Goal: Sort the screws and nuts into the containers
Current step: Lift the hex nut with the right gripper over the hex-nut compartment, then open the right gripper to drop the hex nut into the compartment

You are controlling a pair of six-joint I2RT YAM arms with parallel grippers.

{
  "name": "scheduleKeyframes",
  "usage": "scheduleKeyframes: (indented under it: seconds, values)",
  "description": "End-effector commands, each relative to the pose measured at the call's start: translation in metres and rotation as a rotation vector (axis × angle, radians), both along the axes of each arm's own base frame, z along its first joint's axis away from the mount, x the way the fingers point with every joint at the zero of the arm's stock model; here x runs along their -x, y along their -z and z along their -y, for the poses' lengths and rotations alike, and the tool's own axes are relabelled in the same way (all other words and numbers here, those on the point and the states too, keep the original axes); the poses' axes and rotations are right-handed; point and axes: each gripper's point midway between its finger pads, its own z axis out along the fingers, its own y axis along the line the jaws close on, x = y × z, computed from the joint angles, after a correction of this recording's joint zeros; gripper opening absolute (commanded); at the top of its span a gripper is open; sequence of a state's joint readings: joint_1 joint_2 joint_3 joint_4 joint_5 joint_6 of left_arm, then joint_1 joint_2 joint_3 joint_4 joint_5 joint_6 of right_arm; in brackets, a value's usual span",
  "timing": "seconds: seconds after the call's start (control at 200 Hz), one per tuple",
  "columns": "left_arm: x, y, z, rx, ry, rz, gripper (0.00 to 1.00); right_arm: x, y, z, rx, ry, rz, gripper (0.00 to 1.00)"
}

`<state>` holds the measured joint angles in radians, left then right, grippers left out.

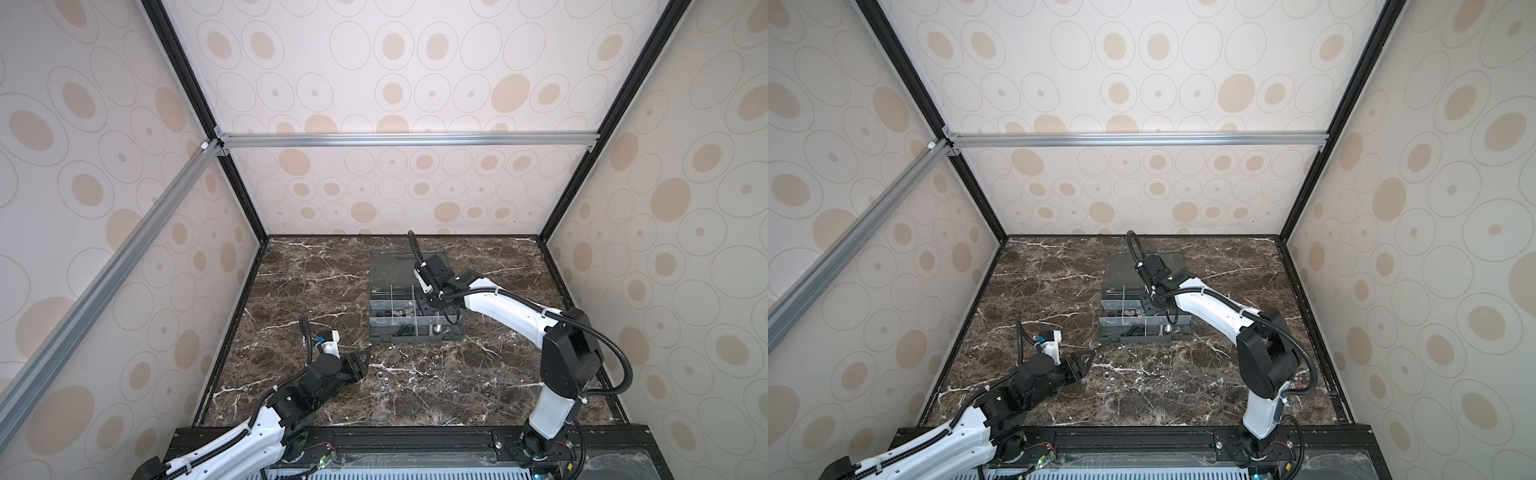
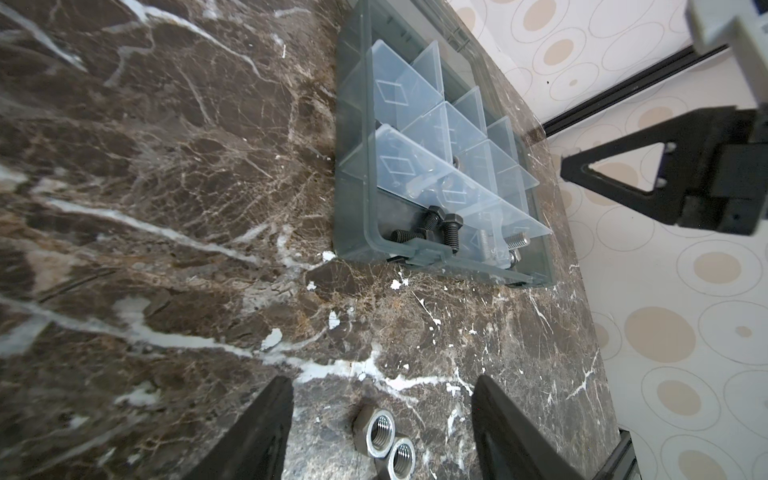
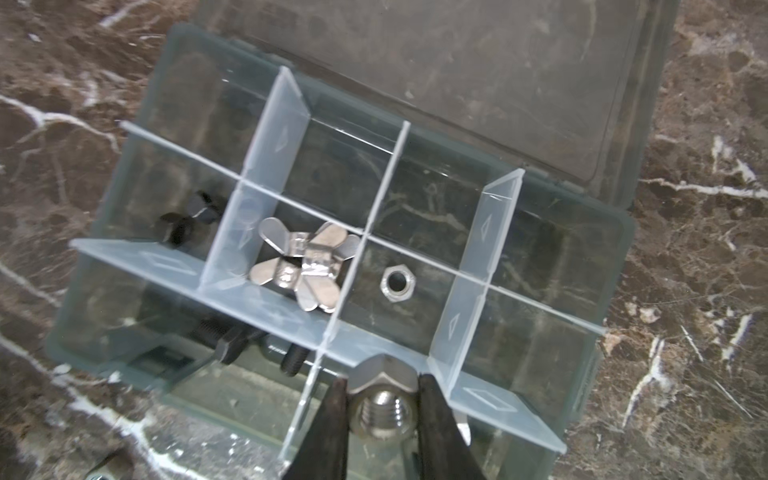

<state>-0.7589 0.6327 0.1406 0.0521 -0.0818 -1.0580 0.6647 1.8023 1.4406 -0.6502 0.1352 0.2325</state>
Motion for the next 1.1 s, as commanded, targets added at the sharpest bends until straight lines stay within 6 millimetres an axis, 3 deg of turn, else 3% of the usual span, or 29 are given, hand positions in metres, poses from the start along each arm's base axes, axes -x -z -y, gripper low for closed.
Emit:
scheduleKeyframes:
  seconds: [0.0, 0.13, 0.29, 0.425, 0.78, 1.095]
  values:
    - [-0.006, -0.018, 0.005, 0.032, 0.000, 0.038, 0.68, -0.005, 0.016, 0.001, 0.031, -0.011, -0.036, 0.22]
    - [-0.006, -0.018, 0.006, 0.033, 0.005, 0.035, 0.68, -0.010, 0.026, 0.004, 0.042, 0.005, -0.055, 0.23]
    - [-0.005, -0.016, 0.005, 0.029, 0.004, 0.031, 0.69, -0.010, 0.031, 0.008, 0.055, 0.017, -0.064, 0.41]
    - [-0.005, -0.016, 0.004, 0.029, 0.003, 0.032, 0.69, -0.008, 0.027, 0.010, 0.049, 0.023, -0.062, 0.48]
    - [-0.005, -0.015, 0.006, 0.028, 0.007, 0.030, 0.69, 0.006, 0.003, 0.010, -0.044, 0.031, -0.039, 0.50]
    - [-0.006, -0.012, 0.008, 0.024, 0.017, 0.025, 0.69, 0.037, -0.009, 0.021, -0.111, 0.035, -0.049, 0.51]
